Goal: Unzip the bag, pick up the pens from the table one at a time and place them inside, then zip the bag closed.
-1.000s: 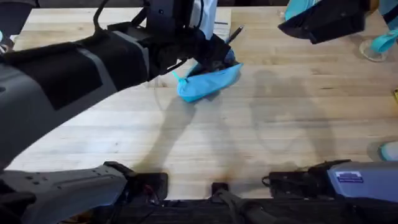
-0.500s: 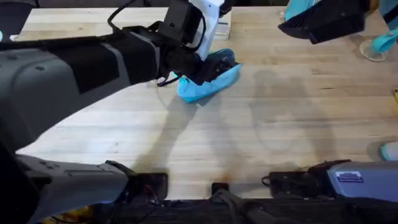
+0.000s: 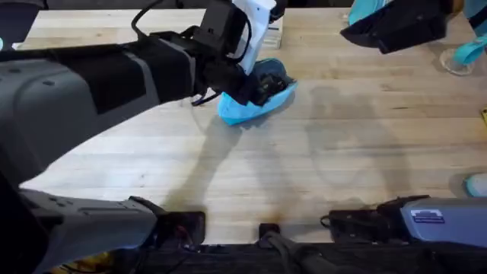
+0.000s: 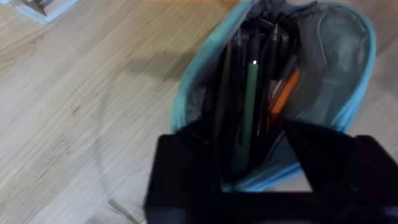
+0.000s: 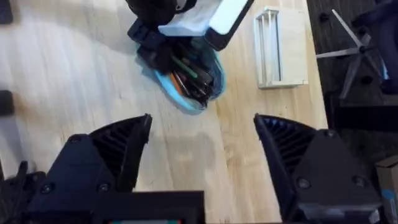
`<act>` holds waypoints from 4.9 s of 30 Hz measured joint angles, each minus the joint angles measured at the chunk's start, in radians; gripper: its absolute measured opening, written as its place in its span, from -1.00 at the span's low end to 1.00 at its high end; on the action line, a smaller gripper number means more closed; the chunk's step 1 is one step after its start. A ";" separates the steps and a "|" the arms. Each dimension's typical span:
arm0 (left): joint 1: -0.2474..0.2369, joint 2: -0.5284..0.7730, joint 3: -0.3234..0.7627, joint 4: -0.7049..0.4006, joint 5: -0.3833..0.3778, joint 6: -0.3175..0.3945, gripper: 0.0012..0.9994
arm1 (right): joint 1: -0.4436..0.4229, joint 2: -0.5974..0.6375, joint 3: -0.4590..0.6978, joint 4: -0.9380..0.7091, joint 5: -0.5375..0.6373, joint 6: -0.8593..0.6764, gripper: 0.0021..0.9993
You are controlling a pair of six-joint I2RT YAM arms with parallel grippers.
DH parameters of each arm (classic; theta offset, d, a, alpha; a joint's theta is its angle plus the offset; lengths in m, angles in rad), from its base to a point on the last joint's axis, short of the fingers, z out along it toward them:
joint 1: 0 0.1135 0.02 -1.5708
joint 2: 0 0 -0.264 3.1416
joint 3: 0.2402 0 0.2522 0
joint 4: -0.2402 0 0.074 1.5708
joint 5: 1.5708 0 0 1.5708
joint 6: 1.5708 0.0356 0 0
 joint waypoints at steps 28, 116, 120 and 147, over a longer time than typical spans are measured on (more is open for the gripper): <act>0.105 -0.469 0.000 -0.295 0.116 -0.002 0.99 | 0.000 0.000 0.000 0.000 0.000 0.000 0.99; 0.906 -0.124 -0.280 -0.442 0.851 1.392 0.99 | 0.567 0.374 -0.417 0.662 0.124 0.800 0.99; 0.906 -0.124 -0.280 -0.448 0.854 1.393 0.99 | 0.567 0.409 -0.417 0.678 0.182 0.792 0.99; 0.906 -0.124 -0.280 -0.458 0.857 1.393 0.99 | 0.570 0.418 -0.417 0.687 0.320 0.731 -0.42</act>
